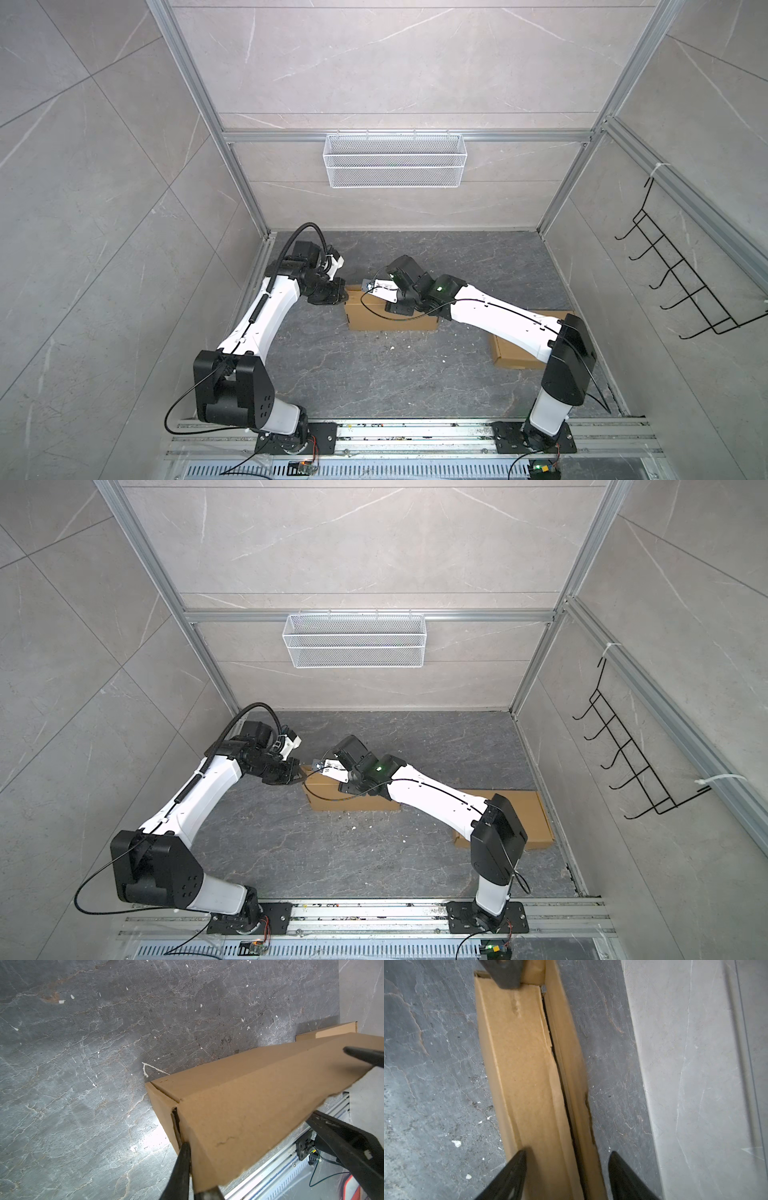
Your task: Fold the paper box
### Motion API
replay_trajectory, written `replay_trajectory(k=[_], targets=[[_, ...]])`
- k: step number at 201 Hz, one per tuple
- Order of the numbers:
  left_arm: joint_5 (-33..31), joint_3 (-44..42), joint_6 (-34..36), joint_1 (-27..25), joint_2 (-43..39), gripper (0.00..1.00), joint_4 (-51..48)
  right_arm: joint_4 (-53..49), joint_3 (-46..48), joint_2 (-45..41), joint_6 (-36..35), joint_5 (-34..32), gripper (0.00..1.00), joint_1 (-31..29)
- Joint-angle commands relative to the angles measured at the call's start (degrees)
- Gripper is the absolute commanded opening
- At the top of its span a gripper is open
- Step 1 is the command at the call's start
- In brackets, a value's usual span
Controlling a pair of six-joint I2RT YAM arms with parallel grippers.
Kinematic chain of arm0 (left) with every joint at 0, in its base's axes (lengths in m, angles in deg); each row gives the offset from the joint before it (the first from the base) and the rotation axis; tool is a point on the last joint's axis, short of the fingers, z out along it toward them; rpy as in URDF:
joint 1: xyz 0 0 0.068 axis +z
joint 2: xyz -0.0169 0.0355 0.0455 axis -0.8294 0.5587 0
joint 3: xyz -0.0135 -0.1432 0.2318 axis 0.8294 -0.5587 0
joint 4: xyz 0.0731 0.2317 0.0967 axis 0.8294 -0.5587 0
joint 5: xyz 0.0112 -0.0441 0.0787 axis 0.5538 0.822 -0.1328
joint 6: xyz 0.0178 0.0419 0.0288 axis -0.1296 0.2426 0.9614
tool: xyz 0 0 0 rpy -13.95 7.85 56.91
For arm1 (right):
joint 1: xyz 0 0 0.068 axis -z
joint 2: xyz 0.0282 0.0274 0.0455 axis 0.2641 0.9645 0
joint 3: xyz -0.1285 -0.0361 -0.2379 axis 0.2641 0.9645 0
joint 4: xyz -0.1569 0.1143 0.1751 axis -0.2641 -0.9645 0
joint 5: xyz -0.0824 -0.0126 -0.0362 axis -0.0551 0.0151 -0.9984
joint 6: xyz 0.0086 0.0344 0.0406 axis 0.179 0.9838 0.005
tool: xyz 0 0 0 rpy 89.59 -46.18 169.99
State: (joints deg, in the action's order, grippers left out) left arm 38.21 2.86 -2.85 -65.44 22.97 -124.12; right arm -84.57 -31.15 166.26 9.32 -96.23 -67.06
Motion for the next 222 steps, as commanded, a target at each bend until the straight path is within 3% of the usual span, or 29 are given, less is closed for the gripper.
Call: replay_trajectory(k=[1, 78, 143, 222], targets=[[-1.4, -0.1, 0.9, -0.4, 1.7, 0.09, -3.1, -4.0, -0.6, -1.1, -0.1, 4.3, 0.67, 0.1], [-1.6, 0.2, 1.3, -0.4, 2.0, 0.09, -3.4, -8.8, -3.2, -0.2, 0.1, 7.8, 0.73, 0.2], [-1.5, 0.4, 1.2, -0.4, 2.0, 0.09, -3.2, -5.2, -1.7, 1.3, -2.2, 1.5, 0.58, 0.3], [-0.5, 1.5, 1.1, -0.4, 1.3, 0.11, -3.3, -1.6, 1.9, 0.8, -2.4, 0.2, 0.50, 0.3]])
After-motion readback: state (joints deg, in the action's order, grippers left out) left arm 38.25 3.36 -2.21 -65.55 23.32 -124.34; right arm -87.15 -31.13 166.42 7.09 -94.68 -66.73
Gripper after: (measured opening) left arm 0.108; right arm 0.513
